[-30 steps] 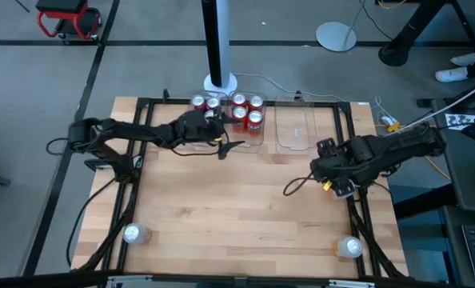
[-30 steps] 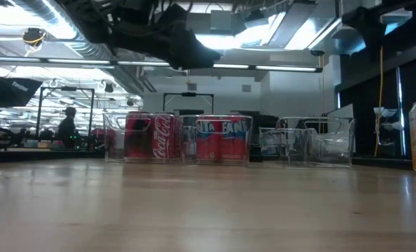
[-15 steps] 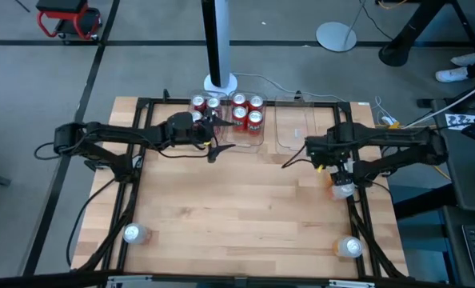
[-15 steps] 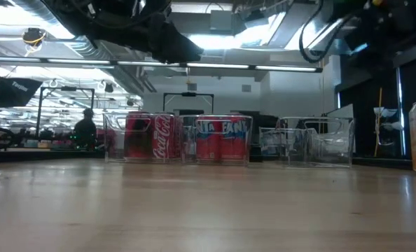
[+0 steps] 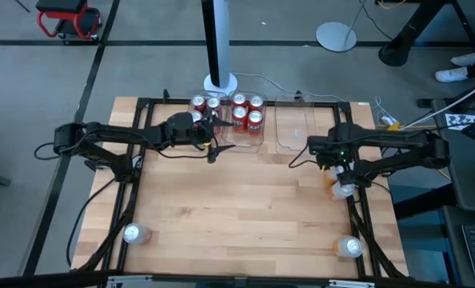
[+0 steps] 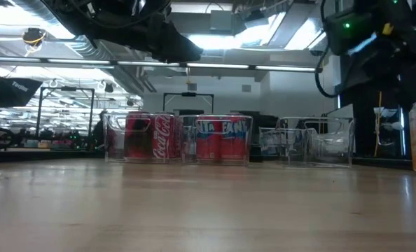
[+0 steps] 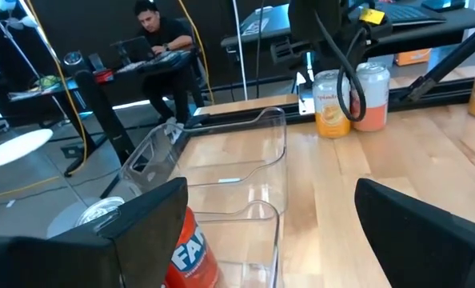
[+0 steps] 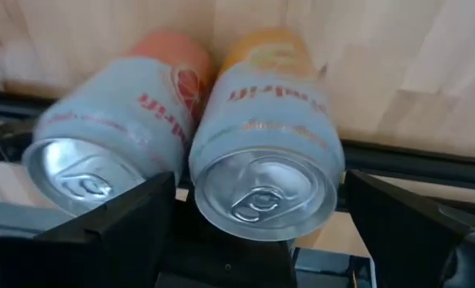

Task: Sort soda cans
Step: Put the top right middle white soda can into the right transparent bin

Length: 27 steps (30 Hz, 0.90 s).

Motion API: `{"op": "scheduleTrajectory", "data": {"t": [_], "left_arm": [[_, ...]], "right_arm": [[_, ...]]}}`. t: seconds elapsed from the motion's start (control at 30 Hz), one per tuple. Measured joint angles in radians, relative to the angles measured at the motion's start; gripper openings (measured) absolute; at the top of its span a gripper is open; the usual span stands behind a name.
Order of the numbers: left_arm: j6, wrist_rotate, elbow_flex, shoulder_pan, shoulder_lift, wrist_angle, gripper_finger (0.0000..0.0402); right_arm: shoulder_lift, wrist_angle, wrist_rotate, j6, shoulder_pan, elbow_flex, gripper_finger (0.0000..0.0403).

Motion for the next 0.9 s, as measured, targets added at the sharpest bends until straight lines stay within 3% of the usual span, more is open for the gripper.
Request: {"op": "scheduleTrajectory", "data": {"t": [0.4,0.9], "left_arm": [[-0.003,0.000,0.000,0.000,0.000,0.001,0.0347],[0.005,0.000,0.000,0.000,0.000,-0.015,0.0347]], "right_arm": [[0.001,0.122,0.034,-0.015,0.000,-0.041,0.0363],[0.016,0.138,0.045,0.018,0.000,-0.041,0.0363]]}}
